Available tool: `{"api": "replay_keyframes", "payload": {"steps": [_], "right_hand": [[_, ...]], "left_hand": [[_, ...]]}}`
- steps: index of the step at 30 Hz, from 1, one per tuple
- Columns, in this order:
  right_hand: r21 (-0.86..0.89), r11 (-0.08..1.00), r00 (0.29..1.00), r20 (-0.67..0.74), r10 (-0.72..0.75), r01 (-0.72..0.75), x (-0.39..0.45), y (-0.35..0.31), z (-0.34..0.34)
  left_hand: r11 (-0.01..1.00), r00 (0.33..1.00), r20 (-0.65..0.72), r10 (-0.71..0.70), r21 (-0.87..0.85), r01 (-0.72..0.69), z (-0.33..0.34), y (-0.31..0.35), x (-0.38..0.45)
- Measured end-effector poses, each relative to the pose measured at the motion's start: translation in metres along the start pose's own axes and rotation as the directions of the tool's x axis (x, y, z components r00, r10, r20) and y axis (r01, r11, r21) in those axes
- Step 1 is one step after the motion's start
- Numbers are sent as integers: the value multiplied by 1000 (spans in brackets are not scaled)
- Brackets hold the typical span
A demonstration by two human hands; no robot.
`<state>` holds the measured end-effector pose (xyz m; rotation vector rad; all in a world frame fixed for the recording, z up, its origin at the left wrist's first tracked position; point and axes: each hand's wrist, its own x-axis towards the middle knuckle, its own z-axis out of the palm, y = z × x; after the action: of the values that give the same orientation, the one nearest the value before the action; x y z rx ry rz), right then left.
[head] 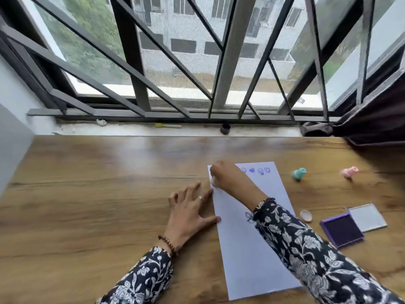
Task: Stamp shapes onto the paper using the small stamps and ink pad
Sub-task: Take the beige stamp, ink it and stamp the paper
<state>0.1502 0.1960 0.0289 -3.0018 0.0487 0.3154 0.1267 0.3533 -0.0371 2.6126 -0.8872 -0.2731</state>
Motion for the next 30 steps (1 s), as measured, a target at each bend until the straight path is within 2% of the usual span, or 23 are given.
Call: {"api": "replay_keyframes", "payload": {"steps": [5,6,8,9,10,11,12,14,17,20,24,26,27,28,30], "right_hand": [[-27,999,998,60,-29,31,6,-7,-6],[24,1000,997,69,-13,12,4,-4,-6],[239,969,997,56,47,-59,-7,9,-5],[431,895,992,11,126,-119,-16,17,-4],[647,745,970,-31,240,-164,-29,26,-3],[816,550,930,-46,364,-174,-44,35,-3],[918,363,889,-29,458,-157,-59,47,-2],[983,118,861,61,505,-139,-89,71,1],[990,-75,853,142,503,-121,-135,104,1],[979,-189,800,173,575,-77,-179,139,4],[970,-236,775,187,604,-50,-220,176,4],[976,-196,763,196,616,-92,-232,190,4],[983,-128,753,186,631,-135,-236,196,4],[979,-12,742,164,650,-206,-241,202,4],[889,270,735,101,671,-369,-250,210,-1]], "left_hand": [[1000,1000,22,-13,13,13,-3,1,-1],[1000,1000,23,-15,4,15,-5,1,-1],[1000,1000,21,-13,-14,13,-7,2,-3],[1000,1000,22,-9,-16,10,-8,3,-4],[1000,1000,25,-5,-14,5,-9,3,-4],[1000,1000,28,0,-15,1,-10,2,-4],[1000,1000,31,0,-28,1,-11,2,-4],[996,999,30,-32,-86,35,-14,4,-4],[995,998,-46,-36,-95,32,-14,18,-5],[991,987,-99,123,-46,-128,-10,61,1],[949,952,12,306,-82,-304,3,147,21],[935,936,50,348,-93,-343,13,181,29],[931,933,55,357,-107,-350,20,195,32],[927,931,56,362,-128,-353,26,207,35],[922,927,80,367,-159,-352,41,226,38]]}}
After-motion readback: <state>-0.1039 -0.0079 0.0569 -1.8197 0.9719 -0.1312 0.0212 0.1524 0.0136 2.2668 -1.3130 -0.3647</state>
